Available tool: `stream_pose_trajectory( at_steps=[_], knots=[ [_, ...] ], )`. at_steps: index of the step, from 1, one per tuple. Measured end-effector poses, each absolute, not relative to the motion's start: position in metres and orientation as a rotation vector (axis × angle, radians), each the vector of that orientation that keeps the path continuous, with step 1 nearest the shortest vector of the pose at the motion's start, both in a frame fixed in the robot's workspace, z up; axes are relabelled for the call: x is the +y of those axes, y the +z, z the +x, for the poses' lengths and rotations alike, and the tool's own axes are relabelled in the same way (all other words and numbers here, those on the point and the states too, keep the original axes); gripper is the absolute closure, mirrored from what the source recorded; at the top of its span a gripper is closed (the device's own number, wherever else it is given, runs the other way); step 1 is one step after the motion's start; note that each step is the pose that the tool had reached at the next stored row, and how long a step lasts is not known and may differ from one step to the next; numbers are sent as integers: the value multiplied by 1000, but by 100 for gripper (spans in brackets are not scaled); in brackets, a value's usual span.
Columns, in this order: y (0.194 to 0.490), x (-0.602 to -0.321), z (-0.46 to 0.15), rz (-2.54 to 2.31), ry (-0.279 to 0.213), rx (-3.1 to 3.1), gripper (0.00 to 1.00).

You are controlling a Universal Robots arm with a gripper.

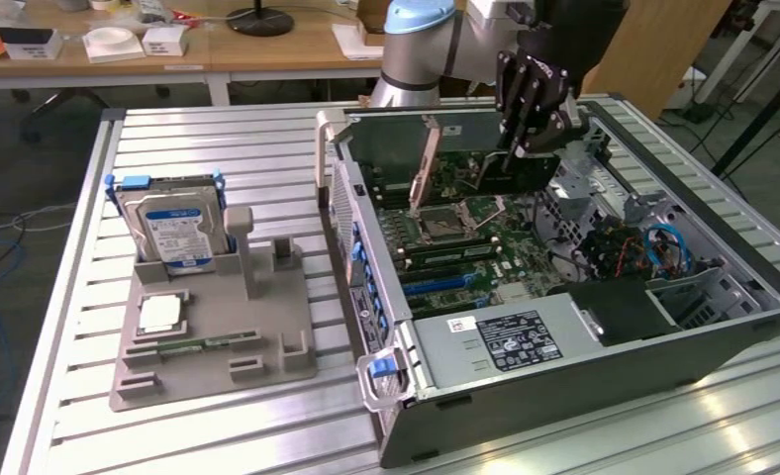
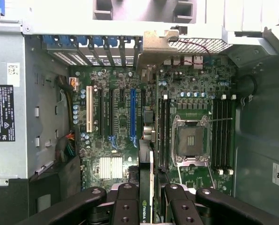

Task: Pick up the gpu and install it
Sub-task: 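Insert the gpu into the slot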

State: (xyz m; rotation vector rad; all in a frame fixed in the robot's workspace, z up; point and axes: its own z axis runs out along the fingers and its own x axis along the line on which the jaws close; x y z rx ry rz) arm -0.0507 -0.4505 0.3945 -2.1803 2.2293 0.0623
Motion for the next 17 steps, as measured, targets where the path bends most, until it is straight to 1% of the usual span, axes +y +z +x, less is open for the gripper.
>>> stream_pose_trajectory(
  at_steps=[17],
  knots=[
    [380, -451, -51, -2180, 62, 2229, 74]
  ],
)
